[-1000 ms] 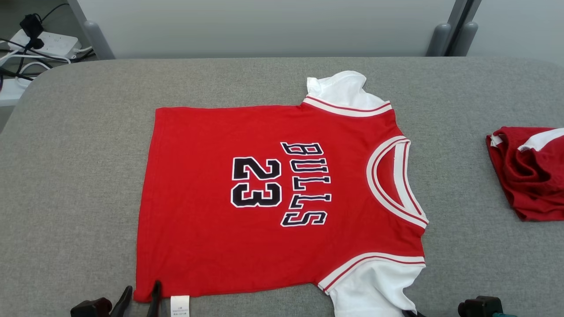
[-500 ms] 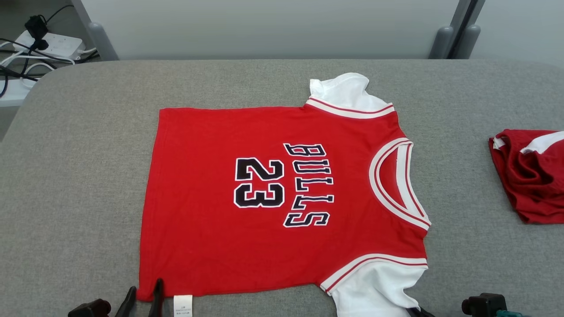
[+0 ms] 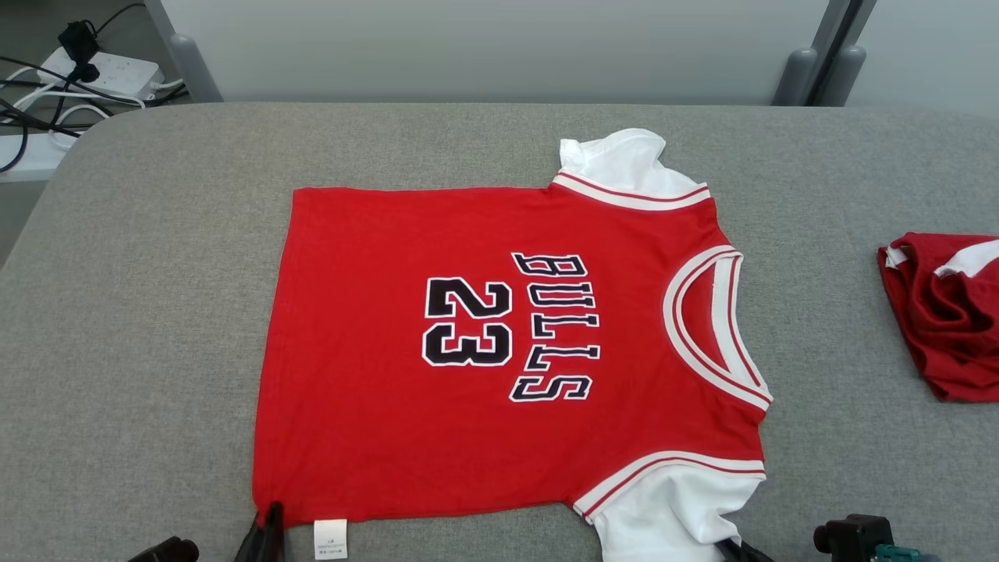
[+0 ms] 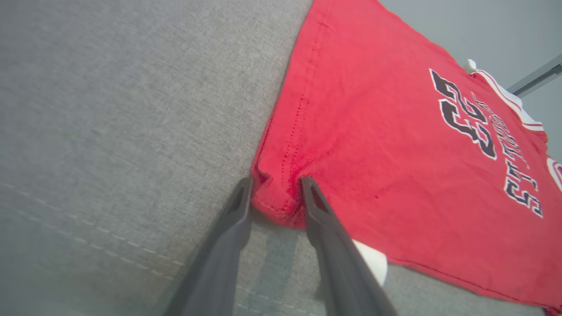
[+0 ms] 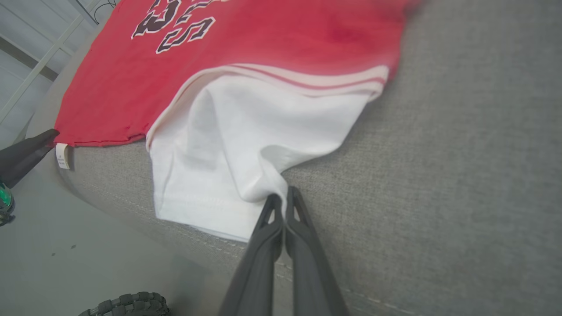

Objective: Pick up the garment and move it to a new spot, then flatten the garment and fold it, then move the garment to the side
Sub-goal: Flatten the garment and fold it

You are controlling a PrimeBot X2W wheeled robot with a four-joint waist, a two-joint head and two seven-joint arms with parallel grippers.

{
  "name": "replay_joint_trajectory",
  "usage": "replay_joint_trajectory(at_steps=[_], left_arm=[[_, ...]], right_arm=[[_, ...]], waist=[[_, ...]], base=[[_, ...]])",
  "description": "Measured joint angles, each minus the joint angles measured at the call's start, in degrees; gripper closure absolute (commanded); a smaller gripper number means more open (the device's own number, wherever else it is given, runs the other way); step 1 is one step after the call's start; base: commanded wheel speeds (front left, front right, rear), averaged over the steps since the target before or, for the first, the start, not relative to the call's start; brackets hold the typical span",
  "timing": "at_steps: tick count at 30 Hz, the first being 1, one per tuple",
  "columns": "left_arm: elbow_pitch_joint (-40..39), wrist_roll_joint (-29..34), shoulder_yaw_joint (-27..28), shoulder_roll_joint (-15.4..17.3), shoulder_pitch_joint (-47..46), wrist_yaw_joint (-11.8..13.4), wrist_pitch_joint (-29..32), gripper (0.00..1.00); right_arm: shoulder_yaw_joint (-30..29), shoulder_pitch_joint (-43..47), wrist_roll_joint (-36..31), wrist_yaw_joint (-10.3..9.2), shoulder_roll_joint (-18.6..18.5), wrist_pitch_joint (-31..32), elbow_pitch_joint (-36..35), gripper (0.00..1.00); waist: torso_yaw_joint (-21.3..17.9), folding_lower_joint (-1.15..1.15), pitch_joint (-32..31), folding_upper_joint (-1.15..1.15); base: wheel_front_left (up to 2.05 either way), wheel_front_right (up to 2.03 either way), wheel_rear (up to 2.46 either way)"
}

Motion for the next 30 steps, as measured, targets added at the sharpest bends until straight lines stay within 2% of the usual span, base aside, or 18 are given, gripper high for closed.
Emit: replay_joint_trajectory(at_steps=[4,7,11,16,20,23,25,30], left_arm=[[-0.77,-2.92,-1.53,0.25,0.12,0.0,0.53,1.0],[-2.15,-3.49,-2.24,1.76,0.12,0.0,0.52,1.0],[-4.92,-3.16,-2.33,4.61,0.05,0.0,0.58,1.0],[-9.72,-3.04,-2.57,7.57,-0.1,0.01,4.25,1.0],[-14.52,-4.1,-3.58,9.44,-0.09,0.08,11.99,1.0],[-18.42,-5.71,-4.92,10.88,-0.08,0.11,20.47,1.0],[-20.9,-6.48,-5.68,12.94,-0.09,0.68,26.33,1.0],[-26.74,-7.94,-5.63,17.78,-1.72,2.76,36.09,1.0]], right_arm=[[0.07,-0.07,0.01,0.0,-0.03,-0.01,-0.02,1.0],[0.14,-0.29,0.35,0.0,-0.58,-0.01,-0.64,1.0],[0.41,-2.2,1.42,0.0,-3.18,0.11,-4.17,1.0],[0.21,-4.19,4.74,0.0,-7.81,2.61,-9.87,1.0],[0.08,-4.99,8.21,0.0,-10.7,6.06,-13.63,1.0],[-0.01,-6.07,10.77,-0.01,-12.04,8.47,-16.19,1.0],[-0.11,-7.21,12.06,0.0,-12.71,9.85,-17.7,1.0],[-1.13,-10.85,13.58,0.0,-14.38,12.56,-19.9,1.0]], waist=[[-0.14,0.0,0.11,0.0],[-0.2,0.0,0.21,0.0],[-0.19,0.0,0.34,0.0],[-0.15,0.0,0.5,0.0],[-0.09,0.0,0.72,0.0],[0.05,0.0,1.03,0.0],[0.15,0.0,1.28,0.0],[0.13,0.0,2.05,0.0]], base=[[0.0,0.0,0.0],[0.0,0.0,0.0],[0.0,0.0,0.0],[0.0,0.0,0.0],[0.0,0.0,0.0],[0.0,0.0,0.0],[0.0,0.0,0.0],[0.0,0.0,0.0]])
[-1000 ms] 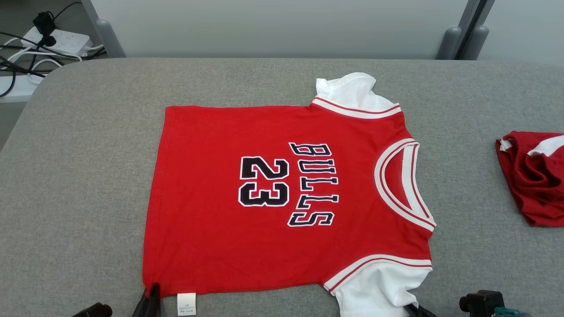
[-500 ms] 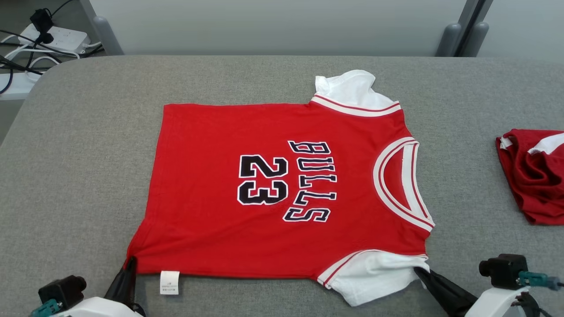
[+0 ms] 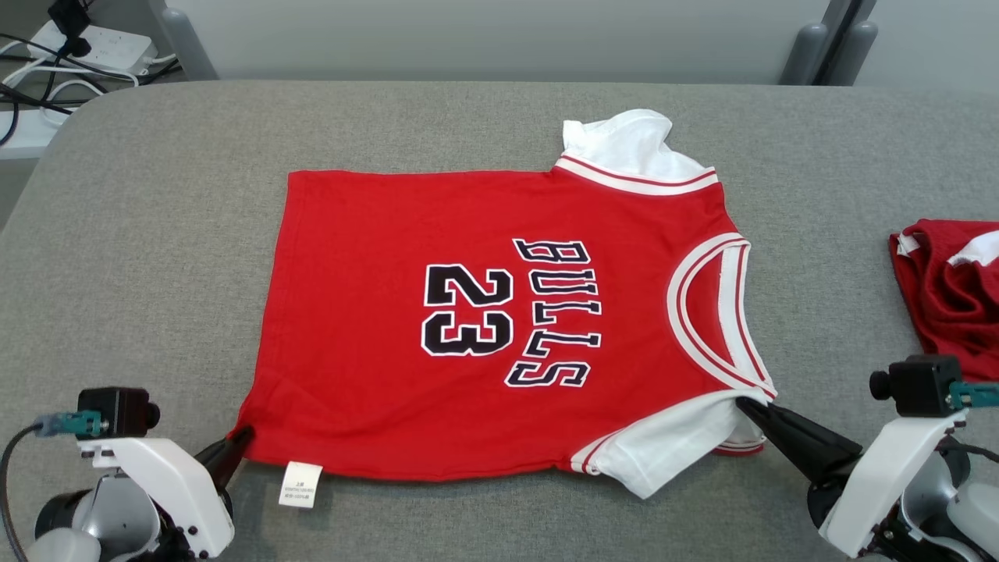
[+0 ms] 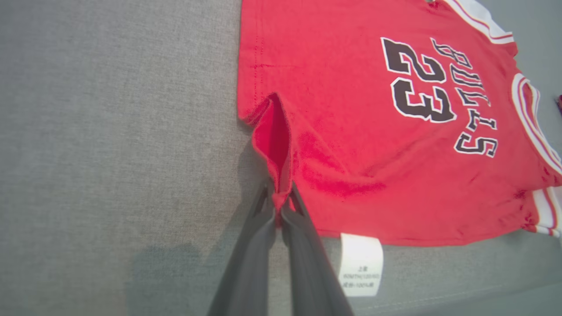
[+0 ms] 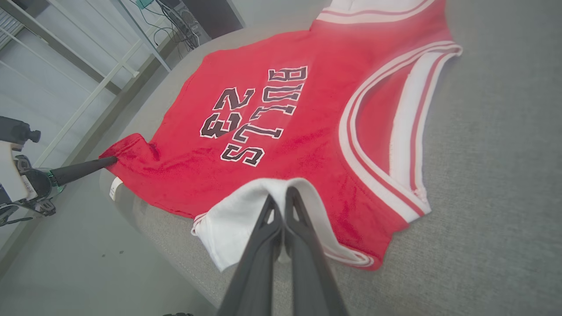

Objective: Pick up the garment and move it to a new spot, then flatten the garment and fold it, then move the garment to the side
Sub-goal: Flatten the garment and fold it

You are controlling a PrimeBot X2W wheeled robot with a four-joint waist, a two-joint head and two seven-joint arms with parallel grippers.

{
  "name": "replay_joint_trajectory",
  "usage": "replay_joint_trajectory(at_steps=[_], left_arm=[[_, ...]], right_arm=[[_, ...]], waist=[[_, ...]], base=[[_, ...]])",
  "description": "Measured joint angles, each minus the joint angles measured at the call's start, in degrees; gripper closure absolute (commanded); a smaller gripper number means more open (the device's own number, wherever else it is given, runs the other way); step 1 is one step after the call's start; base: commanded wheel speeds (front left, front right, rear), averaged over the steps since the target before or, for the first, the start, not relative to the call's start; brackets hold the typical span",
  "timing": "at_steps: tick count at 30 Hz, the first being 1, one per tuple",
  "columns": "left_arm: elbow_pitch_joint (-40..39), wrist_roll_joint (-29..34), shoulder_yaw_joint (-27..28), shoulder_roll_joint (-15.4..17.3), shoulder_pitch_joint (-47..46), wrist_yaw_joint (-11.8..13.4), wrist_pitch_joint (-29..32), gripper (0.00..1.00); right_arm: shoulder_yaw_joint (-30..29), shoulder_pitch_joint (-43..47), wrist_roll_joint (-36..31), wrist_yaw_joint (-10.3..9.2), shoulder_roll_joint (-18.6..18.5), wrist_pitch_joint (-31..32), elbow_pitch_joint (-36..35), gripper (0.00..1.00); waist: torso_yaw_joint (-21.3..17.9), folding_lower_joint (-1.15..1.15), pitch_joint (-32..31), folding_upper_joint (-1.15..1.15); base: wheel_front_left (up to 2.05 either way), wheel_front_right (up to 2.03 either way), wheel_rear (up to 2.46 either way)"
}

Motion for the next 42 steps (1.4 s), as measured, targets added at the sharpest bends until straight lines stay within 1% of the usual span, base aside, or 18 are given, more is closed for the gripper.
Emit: replay_joint_trajectory(at_steps=[3,7,9,13,16,21,24,31,32,33,34,36,37,38,42], left_arm=[[-2.24,-0.29,-0.69,1.94,-2.18,1.05,5.92,1.0],[-2.2,-0.96,-2.04,3.59,-5.9,2.45,12.37,1.0],[-0.79,-0.75,-2.86,4.13,-8.06,2.97,14.95,1.0],[3.16,-0.53,-3.9,3.93,-11.9,4.46,17.95,1.0],[6.49,-0.31,-3.99,3.42,-14.59,4.98,18.38,1.0],[11.54,-0.68,-3.97,1.11,-19.5,5.13,16.69,1.0],[14.55,-0.66,-4.13,0.43,-21.96,4.8,16.21,1.0],[20.03,-0.33,-4.56,-1.34,-25.9,2.69,13.21,1.0],[20.61,-0.29,-4.61,-1.44,-26.45,2.26,12.62,0.77],[21.12,-0.12,-4.64,-1.45,-26.91,1.76,11.44,0.21],[21.69,-0.05,-4.65,-1.6,-27.33,1.36,10.28,0.0],[22.64,-0.04,-4.54,-2.07,-28.13,0.99,8.06,0.0],[23.5,0.47,-4.52,-2.08,-28.91,0.09,5.49,0.0],[23.82,0.49,-4.36,-2.04,-29.25,-0.27,4.38,0.0],[24.91,0.36,-3.13,-1.59,-30.21,-1.11,-0.57,0.0]], right_arm=[[-0.33,-2.15,0.27,0.0,-0.49,1.37,0.05,1.0],[-0.49,-5.01,0.45,0.0,-0.74,3.85,2.04,1.0],[-0.46,-6.87,0.45,-0.01,-0.59,4.93,3.42,1.0],[-0.43,-10.74,0.45,-0.01,0.45,6.46,5.42,1.0],[-0.19,-13.04,0.43,-0.01,1.2,7.22,7.26,1.0],[0.75,-15.82,0.33,0.0,2.33,7.72,10.21,1.0],[1.59,-17.0,0.16,0.0,2.8,7.73,11.24,1.0],[2.56,-19.22,0.1,0.0,4.14,7.59,13.28,1.0],[2.57,-19.44,0.16,-0.01,4.32,7.36,14.1,1.0],[2.56,-19.61,0.32,-0.01,4.47,6.97,14.69,0.3],[2.53,-19.65,0.35,-0.01,4.54,6.36,15.08,0.0],[2.27,-20.07,0.26,-0.01,4.9,4.98,16.14,0.0],[1.64,-20.9,-0.7,-0.01,5.1,2.67,17.07,0.0],[1.13,-21.51,-1.37,0.0,5.19,1.13,18.05,0.0],[-0.75,-22.84,-4.42,-0.01,5.19,-3.94,20.78,0.0]], waist=[[-0.04,0.0,0.52,0.0],[-0.08,0.0,1.55,0.0],[-0.14,0.0,2.16,0.0],[-0.41,0.0,3.23,0.0],[-0.68,0.0,4.02,0.0],[-0.91,0.0,5.45,0.0],[-0.97,0.0,6.31,0.0],[-1.09,0.0,8.25,0.0],[-1.09,0.0,8.51,0.0],[-1.09,0.0,8.74,0.0],[-1.07,0.0,8.92,0.0],[-0.98,0.0,9.21,0.0],[-0.86,0.0,9.39,0.0],[-0.78,0.0,9.38,0.0],[-0.54,0.0,8.83,0.0]], base=[[0.0,0.0,0.0],[0.0,0.0,0.0],[0.0,0.0,0.0],[0.0,0.0,0.0],[0.0,0.0,0.0],[0.0,0.0,0.0],[0.0,0.0,0.0],[0.0,0.0,0.0],[0.0,0.0,0.0],[0.0,0.0,0.0],[0.0,0.0,0.0],[0.0,0.0,0.0],[0.0,0.0,0.0],[0.0,0.0,0.0],[0.0,0.0,0.0]])
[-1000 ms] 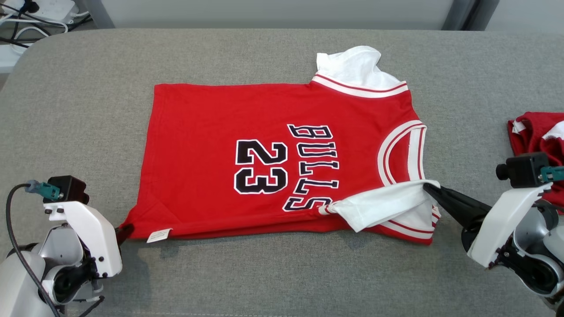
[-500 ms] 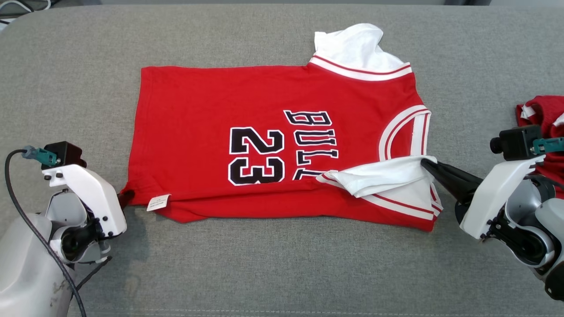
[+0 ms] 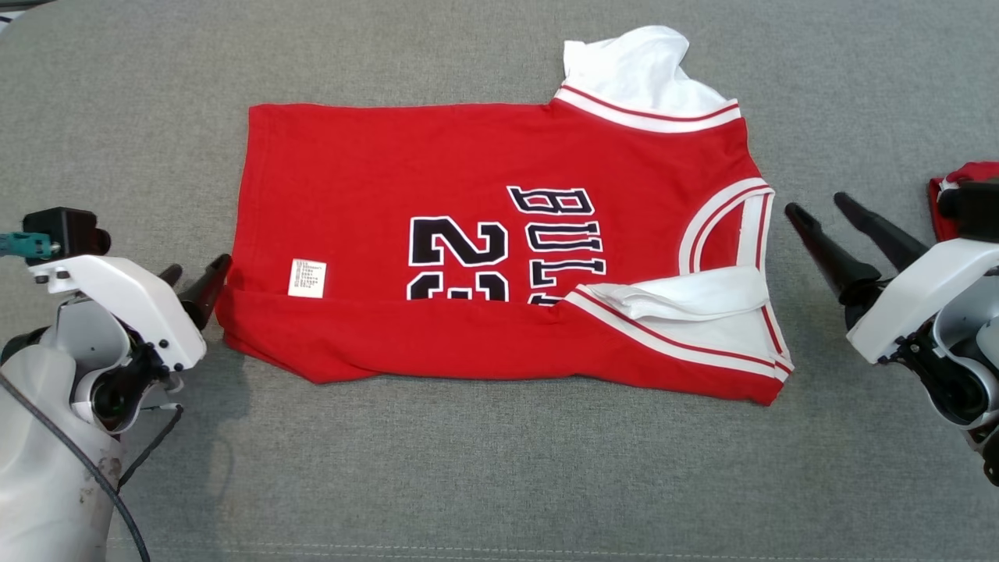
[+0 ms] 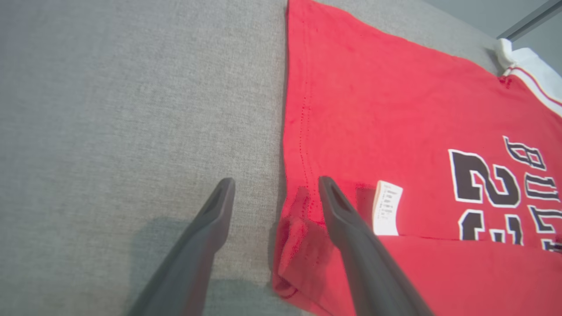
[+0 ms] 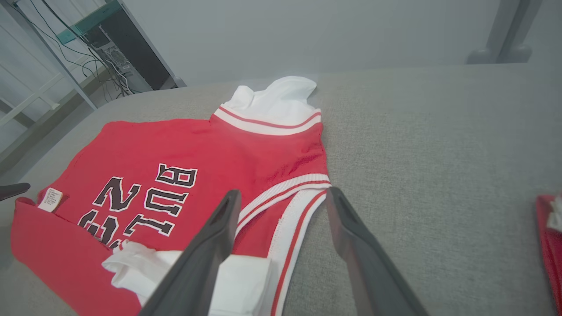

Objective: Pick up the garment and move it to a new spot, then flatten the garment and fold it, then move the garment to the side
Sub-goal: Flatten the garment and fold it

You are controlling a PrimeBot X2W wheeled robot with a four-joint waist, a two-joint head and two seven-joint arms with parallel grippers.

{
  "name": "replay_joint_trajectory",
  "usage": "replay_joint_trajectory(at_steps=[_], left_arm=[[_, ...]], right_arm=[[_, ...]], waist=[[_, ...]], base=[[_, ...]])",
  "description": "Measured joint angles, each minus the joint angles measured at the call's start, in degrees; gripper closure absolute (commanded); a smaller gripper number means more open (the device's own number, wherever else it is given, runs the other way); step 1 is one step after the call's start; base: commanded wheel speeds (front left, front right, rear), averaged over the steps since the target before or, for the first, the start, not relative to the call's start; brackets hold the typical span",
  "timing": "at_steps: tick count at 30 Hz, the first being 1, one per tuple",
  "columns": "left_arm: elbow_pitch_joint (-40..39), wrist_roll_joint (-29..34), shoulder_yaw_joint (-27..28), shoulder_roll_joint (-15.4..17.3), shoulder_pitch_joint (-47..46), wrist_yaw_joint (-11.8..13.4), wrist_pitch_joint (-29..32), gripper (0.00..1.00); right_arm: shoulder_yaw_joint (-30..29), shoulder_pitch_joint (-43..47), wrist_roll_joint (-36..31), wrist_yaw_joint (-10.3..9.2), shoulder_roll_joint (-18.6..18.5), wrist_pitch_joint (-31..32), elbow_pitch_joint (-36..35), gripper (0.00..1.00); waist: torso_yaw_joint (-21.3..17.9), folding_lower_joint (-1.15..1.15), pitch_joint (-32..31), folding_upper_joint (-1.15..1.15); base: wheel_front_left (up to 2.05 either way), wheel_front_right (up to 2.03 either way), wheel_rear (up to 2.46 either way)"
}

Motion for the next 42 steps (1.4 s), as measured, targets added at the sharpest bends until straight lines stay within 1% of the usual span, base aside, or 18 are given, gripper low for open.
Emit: replay_joint_trajectory(at_steps=[4,7,9,11,15,16,21,25,30,34,38,42], left_arm=[[0.16,-0.03,0.92,0.71,0.22,-0.63,-4.19,0.0],[-0.68,-0.19,1.34,1.65,1.95,-0.91,-6.61,0.0],[-1.14,-0.2,1.38,1.96,3.22,-1.07,-7.26,0.0],[-2.56,-0.6,1.24,1.94,8.14,-1.1,-8.97,0.0],[-4.99,-0.97,0.79,0.86,14.33,-1.13,-11.21,0.0],[-4.99,-0.97,0.79,0.86,14.33,-1.13,-11.21,0.0],[-7.49,-1.49,0.11,-1.91,19.19,-1.13,-13.48,0.0],[-7.77,-1.43,-0.75,-3.04,20.24,-1.13,-15.55,0.0],[-6.89,2.43,-3.21,-2.79,20.03,-1.12,-18.72,0.0],[-4.94,7.11,-5.65,-1.47,19.47,-0.98,-21.73,0.0],[-2.85,10.43,-7.43,-1.27,17.69,-0.79,-24.63,0.0],[-1.4,11.47,-8.48,-1.79,16.71,-0.79,-26.87,0.0]], right_arm=[[-0.36,0.06,-0.22,0.0,0.45,-2.16,0.68,0.0],[-0.16,1.89,-0.7,0.0,0.43,-3.28,-0.07,0.0],[0.03,2.99,-0.7,0.0,0.4,-3.61,-0.56,0.0],[0.48,6.51,-0.69,0.0,0.45,-4.49,-1.68,0.0],[0.57,10.4,-0.67,0.0,0.48,-5.6,-2.91,0.0],[0.57,10.4,-0.67,0.0,0.48,-5.6,-2.91,0.0],[0.45,14.24,-0.67,0.0,1.05,-6.34,-3.1,0.0],[0.3,16.56,-0.68,0.0,2.01,-6.76,-3.02,0.0],[0.21,17.48,-1.22,0.0,3.22,-6.92,-3.0,0.0],[0.2,17.48,-1.68,0.0,4.46,-6.92,-2.94,0.0],[0.2,17.5,-1.72,0.0,4.83,-6.92,-2.75,0.0],[0.2,17.57,-1.74,0.0,5.61,-6.93,-2.63,0.0]], waist=[[0.26,0.0,-1.15,0.0],[0.46,0.0,-1.96,0.0],[0.55,0.0,-2.21,0.0],[0.75,0.0,-2.93,0.0],[0.84,0.0,-3.67,0.0],[0.84,0.0,-3.67,0.0],[0.61,0.0,-4.15,0.0],[0.36,0.0,-4.31,0.0],[-0.23,0.0,-4.15,0.0],[-0.82,0.0,-4.09,0.0],[-1.03,0.0,-4.08,0.0],[-1.03,0.0,-4.15,0.0]], base=[[0.0,0.0,0.0],[0.0,0.0,0.0],[0.0,0.0,0.0],[0.0,0.0,0.0],[0.0,0.0,0.0],[0.0,0.0,0.0],[0.0,0.0,0.0],[0.0,0.0,0.0],[0.0,0.0,0.0],[0.0,0.0,0.0],[0.0,0.0,0.0],[0.0,0.0,0.0]])
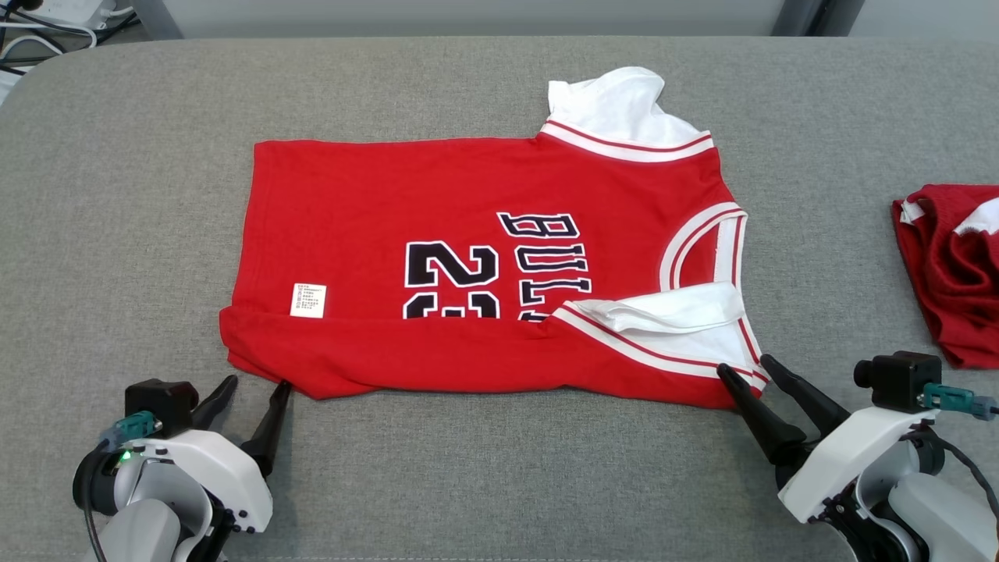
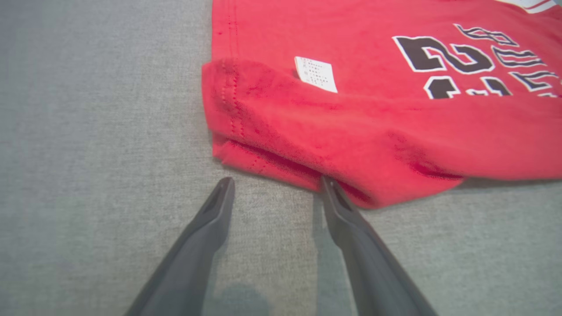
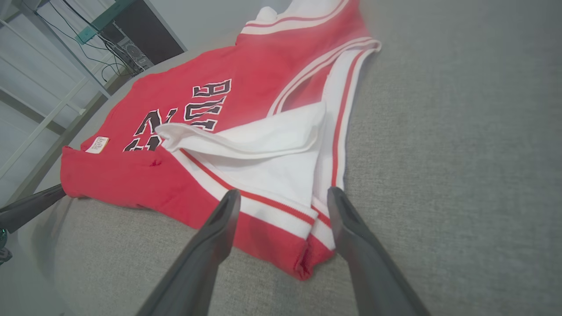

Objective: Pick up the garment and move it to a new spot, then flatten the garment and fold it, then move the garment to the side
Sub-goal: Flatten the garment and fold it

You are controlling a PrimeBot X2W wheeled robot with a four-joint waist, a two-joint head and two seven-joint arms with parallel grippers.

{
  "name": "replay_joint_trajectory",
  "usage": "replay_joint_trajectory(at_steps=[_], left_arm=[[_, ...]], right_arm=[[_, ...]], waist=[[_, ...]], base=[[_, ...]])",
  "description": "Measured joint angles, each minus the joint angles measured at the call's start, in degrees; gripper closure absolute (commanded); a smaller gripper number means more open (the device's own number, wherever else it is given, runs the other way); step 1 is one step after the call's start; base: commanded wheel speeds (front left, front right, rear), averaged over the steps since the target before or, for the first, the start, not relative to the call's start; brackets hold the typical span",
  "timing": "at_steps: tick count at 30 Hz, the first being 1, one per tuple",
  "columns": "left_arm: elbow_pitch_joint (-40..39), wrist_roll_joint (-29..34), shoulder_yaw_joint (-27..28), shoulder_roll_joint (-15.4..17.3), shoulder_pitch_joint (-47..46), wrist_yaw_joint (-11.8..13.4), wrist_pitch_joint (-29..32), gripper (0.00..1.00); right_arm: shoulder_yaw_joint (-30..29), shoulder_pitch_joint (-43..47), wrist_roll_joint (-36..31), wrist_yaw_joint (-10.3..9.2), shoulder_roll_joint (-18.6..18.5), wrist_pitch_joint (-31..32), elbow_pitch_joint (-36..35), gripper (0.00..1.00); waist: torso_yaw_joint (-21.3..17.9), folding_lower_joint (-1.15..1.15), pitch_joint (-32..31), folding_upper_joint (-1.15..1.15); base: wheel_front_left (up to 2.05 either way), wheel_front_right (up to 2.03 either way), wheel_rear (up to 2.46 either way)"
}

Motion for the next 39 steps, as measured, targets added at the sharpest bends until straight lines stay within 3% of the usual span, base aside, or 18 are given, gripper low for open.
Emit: replay_joint_trajectory(at_steps=[11,39], left_arm=[[0.22,2.15,-2.6,-1.87,-0.24,0.25,-3.75,0.0],[5.84,5.8,-6.8,-2.16,-2.86,0.51,-7.48,0.0]], right_arm=[[-0.08,1.44,0.01,0.0,1.01,-0.49,0.9,0.0],[0.59,3.2,0.16,0.0,2.2,-0.68,2.31,0.0]], waist=[[0.55,0.0,-1.3,0.0],[-0.68,0.0,-2.17,0.0]], base=[[0.0,0.0,0.0],[0.0,0.0,0.0]])
